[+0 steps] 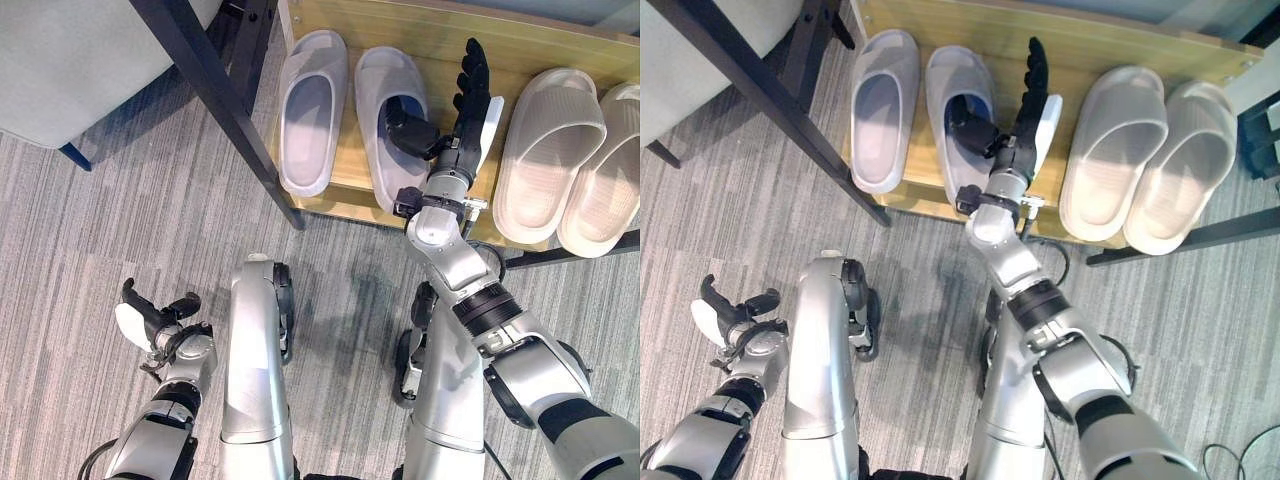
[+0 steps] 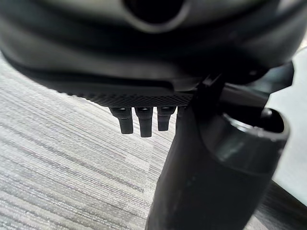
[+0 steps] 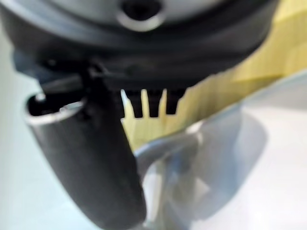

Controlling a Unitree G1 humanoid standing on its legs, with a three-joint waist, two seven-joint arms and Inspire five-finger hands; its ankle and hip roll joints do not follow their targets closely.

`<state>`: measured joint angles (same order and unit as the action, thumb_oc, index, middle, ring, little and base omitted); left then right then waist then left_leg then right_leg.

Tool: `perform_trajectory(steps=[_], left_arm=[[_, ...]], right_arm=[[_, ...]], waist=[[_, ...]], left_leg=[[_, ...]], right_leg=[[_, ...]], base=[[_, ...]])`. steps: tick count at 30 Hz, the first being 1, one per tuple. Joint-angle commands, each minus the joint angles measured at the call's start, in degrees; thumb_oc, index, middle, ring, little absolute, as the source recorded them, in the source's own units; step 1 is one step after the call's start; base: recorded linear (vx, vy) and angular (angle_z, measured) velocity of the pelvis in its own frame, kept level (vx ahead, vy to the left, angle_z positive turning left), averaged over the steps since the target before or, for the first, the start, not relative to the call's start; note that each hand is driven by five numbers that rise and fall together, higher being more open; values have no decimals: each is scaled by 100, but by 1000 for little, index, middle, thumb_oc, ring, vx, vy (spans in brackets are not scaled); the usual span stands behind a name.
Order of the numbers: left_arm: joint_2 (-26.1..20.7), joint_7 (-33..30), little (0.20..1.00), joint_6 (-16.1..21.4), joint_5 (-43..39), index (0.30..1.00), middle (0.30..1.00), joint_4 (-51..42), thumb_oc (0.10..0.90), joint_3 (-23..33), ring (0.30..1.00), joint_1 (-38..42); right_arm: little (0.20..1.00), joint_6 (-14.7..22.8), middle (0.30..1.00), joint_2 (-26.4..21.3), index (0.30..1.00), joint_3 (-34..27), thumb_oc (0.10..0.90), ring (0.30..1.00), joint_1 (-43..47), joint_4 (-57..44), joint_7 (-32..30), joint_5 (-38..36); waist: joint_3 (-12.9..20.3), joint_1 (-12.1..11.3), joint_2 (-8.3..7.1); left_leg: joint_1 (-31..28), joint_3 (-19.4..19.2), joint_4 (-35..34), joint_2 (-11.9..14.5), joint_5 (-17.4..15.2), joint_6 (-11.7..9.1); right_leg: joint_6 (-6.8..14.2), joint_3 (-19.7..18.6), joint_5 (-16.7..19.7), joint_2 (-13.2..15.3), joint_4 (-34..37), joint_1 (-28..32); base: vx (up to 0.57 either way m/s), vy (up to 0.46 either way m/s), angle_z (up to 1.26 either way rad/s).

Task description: Arrange the slippers neatly on the shoe rack.

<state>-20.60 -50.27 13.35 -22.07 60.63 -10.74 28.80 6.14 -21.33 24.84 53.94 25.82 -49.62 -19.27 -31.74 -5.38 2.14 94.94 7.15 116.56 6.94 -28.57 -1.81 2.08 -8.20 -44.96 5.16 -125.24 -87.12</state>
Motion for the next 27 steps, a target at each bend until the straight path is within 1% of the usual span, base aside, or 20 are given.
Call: perform_trajectory(steps=[1,2,3,6,8,12,14,15,17,19,20,22,23,25,27], left_arm=[[-336,-96,900,138,319,900,900,32,800,-91,900,-157],[-336,-96,900,138,319,900,900,32,800,-92,900,-156],[-319,-43,900,124,374,900,900,68,800,-107,900,-193],[-288,24,900,122,423,900,900,80,800,-121,900,-226],[-232,47,900,107,498,900,900,69,800,-162,900,-276],[-156,123,900,127,587,900,900,5,800,-189,900,-383],[-120,176,900,145,690,900,900,-12,800,-218,900,-477],[-120,176,900,145,690,900,900,-11,800,-218,900,-476],[-113,236,900,194,774,900,900,-23,800,-203,900,-561],[-111,234,900,204,797,900,900,-52,800,-198,900,-584],[-106,238,900,219,843,900,900,-92,800,-221,900,-583],[-101,239,900,224,878,900,900,-79,800,-234,900,-613],[-106,224,900,225,916,900,900,-67,800,-233,900,-608],[-75,176,900,237,996,900,900,-35,800,-226,900,-650],[-64,141,900,236,1034,900,900,8,800,-225,900,-658]], right_arm=[[900,648,900,66,900,-258,800,900,227,-1171,-4,327],[900,648,900,65,900,-258,800,900,226,-1171,-4,327],[900,760,900,61,900,-263,800,900,125,-1273,150,228],[900,807,900,-20,900,-294,800,900,24,-1389,215,212],[900,881,900,-75,900,-361,800,900,-100,-1578,229,224],[900,905,900,-131,900,-513,800,900,-331,-1875,232,425],[900,1091,900,-120,900,-573,800,900,-617,-2302,343,555],[900,1090,900,-120,900,-574,800,900,-617,-2303,343,555],[900,1169,900,-141,900,-540,800,900,-873,-2634,558,721],[900,1166,900,-141,900,-529,800,900,-971,-2758,583,779],[900,1123,900,-173,900,-504,800,900,-1055,-2912,610,974],[900,1099,900,-170,900,-494,800,900,-1137,-2995,640,1049],[900,1036,900,-194,900,-450,800,900,-1205,-3083,629,1219],[900,1039,900,-134,900,-420,800,900,-1520,-3417,663,1426],[900,1021,900,-122,900,-354,800,900,-1681,-3544,693,1516]], waist=[[195,-235,-20],[195,-235,-19],[195,-240,-22],[195,-244,-19],[195,-255,15],[195,-267,63],[195,-243,73],[195,-244,74],[195,-209,76],[195,-196,70],[195,-186,81],[195,-180,80],[195,-166,88],[195,-143,82],[195,-129,72]], left_leg=[[-498,136,539,-117,-1259,398],[-498,136,539,-117,-1259,398],[-498,127,539,-129,-1257,398],[-498,119,519,-137,-1248,396],[-498,106,500,-136,-1239,401],[-498,102,497,-154,-1232,412],[-498,87,533,-148,-1235,412],[-498,89,536,-147,-1239,409],[-498,82,557,-145,-1229,406],[-498,76,556,-150,-1225,399],[-498,70,552,-157,-1217,391],[-498,73,557,-166,-1217,385],[-498,77,558,-158,-1212,378],[-498,92,567,-156,-1205,368],[-498,102,569,-152,-1200,363]], right_leg=[[-549,-211,851,-4,436,-284],[-549,-211,851,-4,436,-284],[-542,-208,853,-9,429,-284],[-533,-229,865,-1,425,-284],[-525,-239,881,6,436,-284],[-505,-264,883,7,430,-284],[-503,-274,868,-10,382,-284],[-501,-273,867,-12,381,-284],[-514,-282,851,-9,354,-284],[-518,-297,846,-10,348,-284],[-523,-293,829,-16,329,-284],[-524,-293,821,-17,315,-284],[-528,-310,806,-17,289,-284],[-539,-307,780,-6,254,-284],[-545,-309,775,-9,250,-284]], base=[[0,0,0],[0,0,0],[0,0,0],[0,0,0],[0,0,0],[0,0,1],[0,0,0],[0,0,0],[0,0,0],[0,0,0],[0,0,0],[0,0,0],[0,0,0],[0,0,0],[0,0,0]])
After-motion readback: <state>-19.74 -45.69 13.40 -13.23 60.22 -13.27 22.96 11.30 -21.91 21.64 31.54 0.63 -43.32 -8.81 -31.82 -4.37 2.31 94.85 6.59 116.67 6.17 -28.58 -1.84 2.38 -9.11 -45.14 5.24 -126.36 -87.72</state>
